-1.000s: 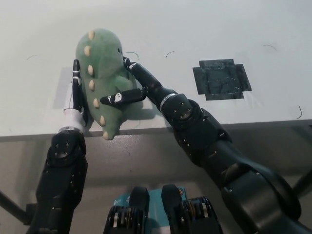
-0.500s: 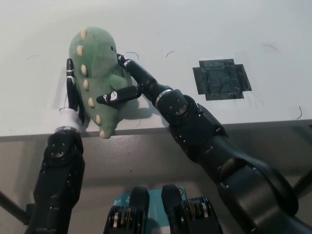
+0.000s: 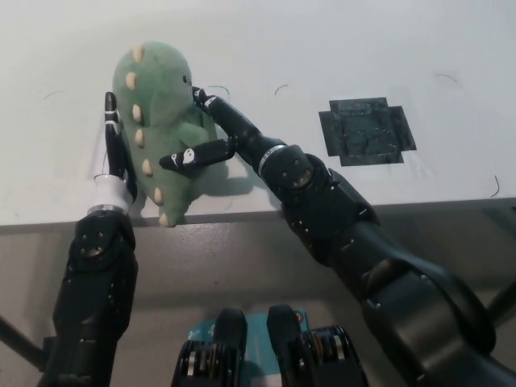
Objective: Use both hands to pick up a dinasour on the right side and move it to the left side
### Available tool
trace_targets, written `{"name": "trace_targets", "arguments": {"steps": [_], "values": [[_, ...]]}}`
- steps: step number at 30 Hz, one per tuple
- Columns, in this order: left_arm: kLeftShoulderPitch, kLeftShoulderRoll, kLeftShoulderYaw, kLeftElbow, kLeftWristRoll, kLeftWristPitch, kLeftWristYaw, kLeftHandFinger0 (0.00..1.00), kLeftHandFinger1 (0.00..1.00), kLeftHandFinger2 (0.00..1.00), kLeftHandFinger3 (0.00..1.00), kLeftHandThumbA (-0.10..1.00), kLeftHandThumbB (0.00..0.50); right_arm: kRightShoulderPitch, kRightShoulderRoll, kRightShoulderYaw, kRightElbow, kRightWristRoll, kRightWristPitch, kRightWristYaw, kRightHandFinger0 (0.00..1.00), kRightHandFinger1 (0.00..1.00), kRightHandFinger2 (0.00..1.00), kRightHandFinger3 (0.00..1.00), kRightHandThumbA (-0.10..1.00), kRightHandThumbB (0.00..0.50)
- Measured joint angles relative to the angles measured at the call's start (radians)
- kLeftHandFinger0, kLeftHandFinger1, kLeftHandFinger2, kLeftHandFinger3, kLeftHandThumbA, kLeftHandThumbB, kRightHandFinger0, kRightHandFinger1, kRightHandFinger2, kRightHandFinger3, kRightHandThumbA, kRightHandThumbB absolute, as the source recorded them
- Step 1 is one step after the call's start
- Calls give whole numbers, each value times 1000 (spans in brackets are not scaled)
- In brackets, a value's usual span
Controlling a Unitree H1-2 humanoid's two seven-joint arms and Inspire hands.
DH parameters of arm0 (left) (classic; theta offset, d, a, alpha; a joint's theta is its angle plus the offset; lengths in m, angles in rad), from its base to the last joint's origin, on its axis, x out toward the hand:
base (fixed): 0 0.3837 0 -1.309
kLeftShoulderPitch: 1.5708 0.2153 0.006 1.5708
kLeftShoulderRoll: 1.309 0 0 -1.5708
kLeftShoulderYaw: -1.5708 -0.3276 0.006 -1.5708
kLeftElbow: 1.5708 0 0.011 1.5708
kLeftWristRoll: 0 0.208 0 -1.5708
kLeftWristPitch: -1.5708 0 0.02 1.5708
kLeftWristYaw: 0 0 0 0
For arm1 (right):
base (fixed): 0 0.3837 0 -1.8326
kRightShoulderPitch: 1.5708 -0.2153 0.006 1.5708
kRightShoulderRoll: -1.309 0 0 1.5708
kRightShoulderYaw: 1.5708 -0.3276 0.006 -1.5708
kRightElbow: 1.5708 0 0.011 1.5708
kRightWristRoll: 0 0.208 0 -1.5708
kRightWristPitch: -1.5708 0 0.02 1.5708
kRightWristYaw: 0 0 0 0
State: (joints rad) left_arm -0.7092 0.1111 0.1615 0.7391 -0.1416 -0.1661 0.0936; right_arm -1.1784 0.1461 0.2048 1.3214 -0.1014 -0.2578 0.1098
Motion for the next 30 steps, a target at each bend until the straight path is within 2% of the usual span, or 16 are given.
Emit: {"name": "trace_targets", "arguments": {"steps": [6,10,12,14,17,23,25,29,30], "values": [[-16,0,-1,4,-2,-5,-5,1000,1000,1000,1000,1000,455,1,-23,-22,-20,7,-2,23,1000,1000,1000,1000,1000,60],[-20,-1,-4,1,-2,-6,-9,1000,1000,1000,1000,1000,452,3,-35,-24,-31,7,-9,34,1000,1000,1000,1000,1000,81],[-20,-1,-3,-6,-2,-6,-10,1000,1000,1000,1000,1000,419,5,-42,-25,-38,7,-11,37,1000,1000,1000,1000,1000,117],[-20,-1,-3,-13,-3,-6,-11,1000,1000,1000,1000,1000,427,6,-46,-30,-40,8,-12,42,1000,1000,1000,1000,1000,127],[-22,-2,-4,-12,-4,-6,-13,969,1000,1000,1000,1000,400,6,-52,-46,-42,10,-13,51,1000,1000,1000,1000,1000,162],[-44,-12,-14,1,-3,-10,-20,972,1000,1000,1000,1000,420,7,-73,-67,-58,10,-15,63,1000,1000,1000,1000,1000,98],[-55,-14,-18,9,-2,-13,-21,1000,1000,1000,1000,1000,402,7,-79,-71,-64,10,-18,66,1000,1000,1000,1000,1000,170],[-65,-14,-21,19,-2,-14,-23,1000,1000,1000,1000,1000,389,18,-84,-76,-87,11,-18,68,1000,1000,1000,1000,1000,161],[-65,-15,-21,19,-3,-14,-23,1000,1000,1000,1000,1000,394,24,-85,-78,-96,11,-18,70,1000,1000,1000,1000,1000,174]]}}
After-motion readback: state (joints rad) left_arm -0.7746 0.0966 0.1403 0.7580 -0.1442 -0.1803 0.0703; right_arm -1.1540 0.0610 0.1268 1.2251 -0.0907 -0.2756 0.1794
